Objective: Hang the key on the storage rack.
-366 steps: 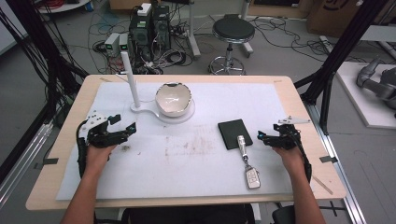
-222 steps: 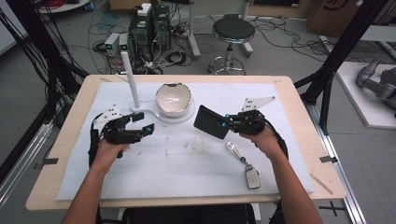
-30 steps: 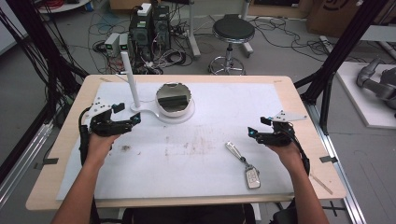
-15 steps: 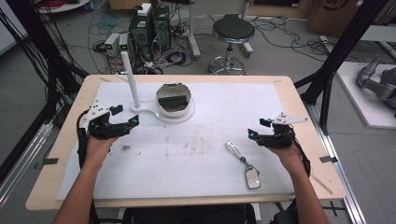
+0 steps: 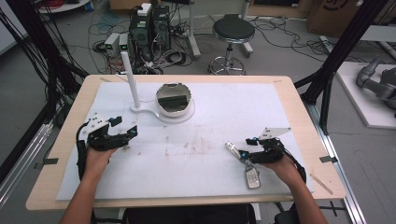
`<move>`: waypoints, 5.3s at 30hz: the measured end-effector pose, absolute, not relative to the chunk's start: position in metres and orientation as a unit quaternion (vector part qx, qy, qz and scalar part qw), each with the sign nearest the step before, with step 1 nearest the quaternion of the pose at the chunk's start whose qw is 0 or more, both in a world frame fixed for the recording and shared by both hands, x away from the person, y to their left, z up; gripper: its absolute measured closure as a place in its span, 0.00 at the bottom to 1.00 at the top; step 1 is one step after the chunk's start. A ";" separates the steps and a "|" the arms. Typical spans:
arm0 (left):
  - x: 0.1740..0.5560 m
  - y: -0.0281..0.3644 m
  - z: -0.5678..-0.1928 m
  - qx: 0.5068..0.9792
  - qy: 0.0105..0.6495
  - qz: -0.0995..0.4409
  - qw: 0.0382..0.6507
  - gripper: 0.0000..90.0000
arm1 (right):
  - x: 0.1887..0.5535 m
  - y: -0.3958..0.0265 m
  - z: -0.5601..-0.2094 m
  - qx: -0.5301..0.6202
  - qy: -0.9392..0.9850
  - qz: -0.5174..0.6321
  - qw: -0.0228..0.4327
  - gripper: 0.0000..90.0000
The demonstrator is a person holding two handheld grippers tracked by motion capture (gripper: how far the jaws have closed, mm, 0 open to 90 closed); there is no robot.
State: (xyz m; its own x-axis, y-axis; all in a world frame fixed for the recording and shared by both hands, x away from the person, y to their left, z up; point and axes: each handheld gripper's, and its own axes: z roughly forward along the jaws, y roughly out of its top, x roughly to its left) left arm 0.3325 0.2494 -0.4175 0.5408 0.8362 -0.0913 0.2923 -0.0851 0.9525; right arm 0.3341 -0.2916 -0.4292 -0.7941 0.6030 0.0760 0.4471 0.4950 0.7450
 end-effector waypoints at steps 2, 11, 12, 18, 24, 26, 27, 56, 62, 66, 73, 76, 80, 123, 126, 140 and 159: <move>0.333 0.250 -0.419 0.693 0.411 0.249 0.538 0.25 | 0.333 -0.284 -0.433 0.290 0.871 0.389 0.079 0.51; 0.335 0.250 -0.421 0.691 0.413 0.246 0.540 0.25 | 0.334 -0.270 -0.440 0.273 0.894 0.348 0.072 0.84; 0.336 0.250 -0.421 0.691 0.412 0.246 0.540 0.25 | 0.335 -0.265 -0.439 0.271 0.895 0.347 0.069 0.85; 0.337 0.249 -0.421 0.689 0.413 0.247 0.542 0.25 | 0.342 -0.231 -0.437 0.253 0.900 0.349 0.064 0.85; 0.337 0.252 -0.421 0.688 0.412 0.245 0.545 0.29 | 0.350 -0.191 -0.432 0.228 0.899 0.368 0.065 0.85; 0.337 0.253 -0.420 0.686 0.412 0.246 0.546 0.32 | 0.352 -0.180 -0.431 0.224 0.899 0.370 0.063 0.85; 0.336 0.254 -0.420 0.687 0.412 0.246 0.546 0.32 | 0.353 -0.175 -0.431 0.224 0.900 0.369 0.064 0.85; 0.335 0.256 -0.422 0.690 0.417 0.242 0.539 0.40 | 0.367 -0.152 -0.421 0.244 0.899 0.353 0.094 0.71; 0.334 0.257 -0.422 0.689 0.420 0.242 0.539 0.40 | 0.369 -0.189 -0.418 0.264 0.904 0.318 0.114 0.81; 0.335 0.257 -0.422 0.688 0.422 0.242 0.539 0.40 | 0.366 -0.211 -0.427 0.242 0.923 0.290 0.070 0.85; 0.336 0.255 -0.422 0.689 0.420 0.241 0.539 0.40 | 0.355 -0.196 -0.433 0.208 0.923 0.322 0.022 0.85; 0.336 0.256 -0.422 0.690 0.420 0.241 0.539 0.40 | 0.355 -0.183 -0.435 0.204 0.920 0.334 0.009 0.85; 0.336 0.256 -0.422 0.689 0.422 0.241 0.538 0.40 | 0.354 -0.169 -0.436 0.206 0.919 0.336 0.009 0.85; 0.333 0.195 -0.430 0.718 0.457 0.175 0.495 0.36 | 0.360 -0.194 -0.425 0.297 0.868 0.372 0.142 0.59; 0.337 0.178 -0.434 0.727 0.459 0.167 0.483 0.35 | 0.361 -0.219 -0.421 0.319 0.857 0.370 0.161 0.58; 0.345 0.134 -0.448 0.778 0.458 0.166 0.397 0.49 | 0.355 -0.290 -0.411 0.368 0.821 0.375 0.221 0.56; 0.371 0.182 -0.432 0.821 0.391 0.147 0.389 0.95 | 0.351 -0.308 -0.410 0.388 0.804 0.385 0.232 0.54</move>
